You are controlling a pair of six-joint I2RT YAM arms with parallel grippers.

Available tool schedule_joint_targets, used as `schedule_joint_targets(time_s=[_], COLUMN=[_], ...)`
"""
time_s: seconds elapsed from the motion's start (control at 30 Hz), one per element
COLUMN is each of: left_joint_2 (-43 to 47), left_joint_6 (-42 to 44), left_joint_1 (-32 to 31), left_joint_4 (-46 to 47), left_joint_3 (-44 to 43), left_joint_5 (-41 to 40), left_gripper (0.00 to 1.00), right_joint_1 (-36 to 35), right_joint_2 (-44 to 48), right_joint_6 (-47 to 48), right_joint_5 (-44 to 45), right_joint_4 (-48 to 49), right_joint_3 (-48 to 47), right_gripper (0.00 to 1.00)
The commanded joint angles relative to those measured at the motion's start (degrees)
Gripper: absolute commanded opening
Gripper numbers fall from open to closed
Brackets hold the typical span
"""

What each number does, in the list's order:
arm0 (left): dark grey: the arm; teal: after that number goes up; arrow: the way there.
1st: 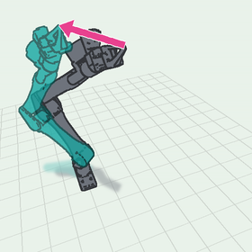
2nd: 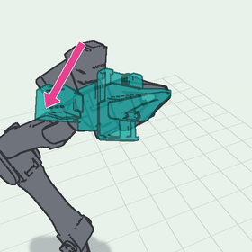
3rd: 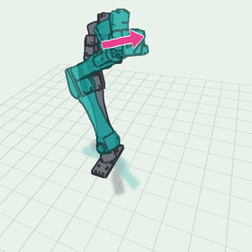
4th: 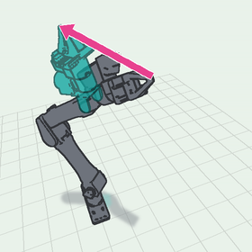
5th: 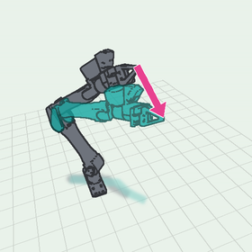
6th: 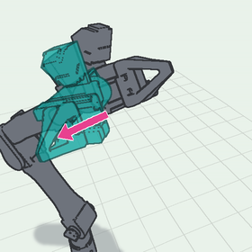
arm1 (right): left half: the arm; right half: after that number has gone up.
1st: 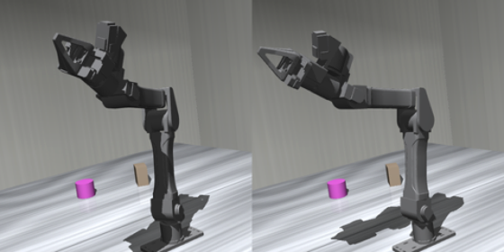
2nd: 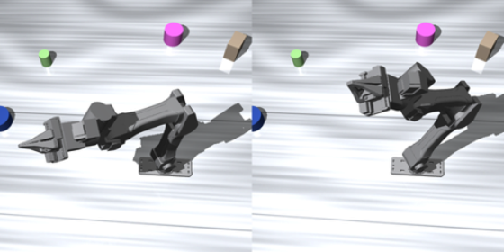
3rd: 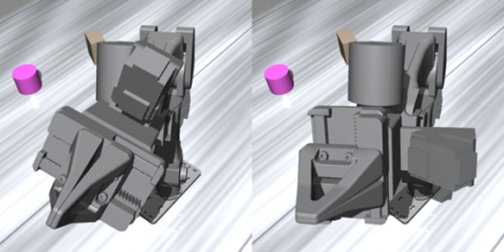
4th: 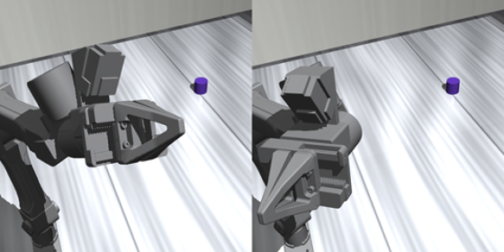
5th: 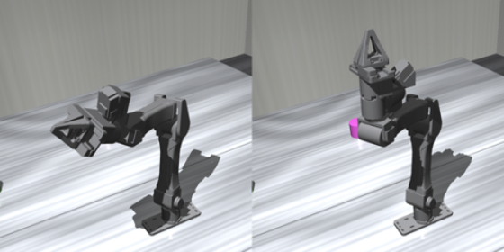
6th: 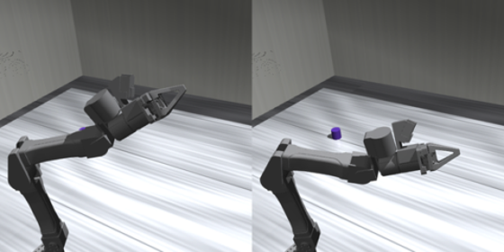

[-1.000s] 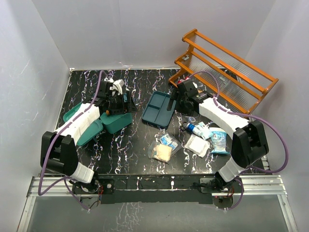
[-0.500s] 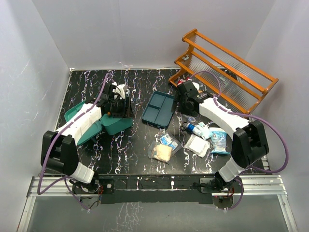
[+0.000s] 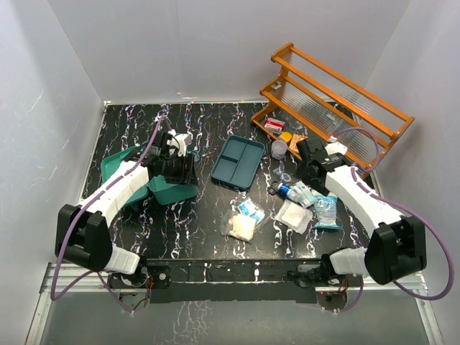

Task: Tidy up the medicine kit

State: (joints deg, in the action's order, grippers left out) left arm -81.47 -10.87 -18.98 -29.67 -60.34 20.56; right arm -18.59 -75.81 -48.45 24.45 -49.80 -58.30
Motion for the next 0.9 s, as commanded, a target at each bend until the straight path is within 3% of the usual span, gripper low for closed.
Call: schedule_joint_targets(time_s=[0.0,0.13,0.3,0.63,0.77,0.87], left_joint_2=[5.1,6.6,6.6,7.4,8.1,8.4], left_joint_6=[0.5,-0.6,-1.9,-3.6,-4.2,-5.1], left_joint_1=[-1.0,-1.1,-1.1,-1.1,-1.1,-1.1], left_joint_4=[-2.9,-2.5,-3.2,-4.1,-4.5,-3.9], left_joint_3=[2.1,3.4,1.7,-4.1,-6.6,-8.4], left_joint_5=[3.8,4.0,2.0,-2.2,-5.0,-7.2], left_gripper=[0.48,0.54,0.64,0.7,0.72,0.73], right_joint_1=[3.6,7.0,11.5,14.1,14.3,14.4], right_joint_2=[4.5,6.3,6.1,3.6,1.3,0.4], right_joint_6=[-9.9,-14.2,-13.8,-13.3,-13.1,-13.3], right_joint_5=[7.4,9.6,5.7,-3.1,-6.3,-5.8], right_joint_4=[-4.6,-6.9,-3.5,4.9,7.5,7.8], right_joint_3=[2.8,5.5,10.0,17.7,20.3,20.8], right_gripper=[0.7,0.71,0.71,0.69,0.62,0.46])
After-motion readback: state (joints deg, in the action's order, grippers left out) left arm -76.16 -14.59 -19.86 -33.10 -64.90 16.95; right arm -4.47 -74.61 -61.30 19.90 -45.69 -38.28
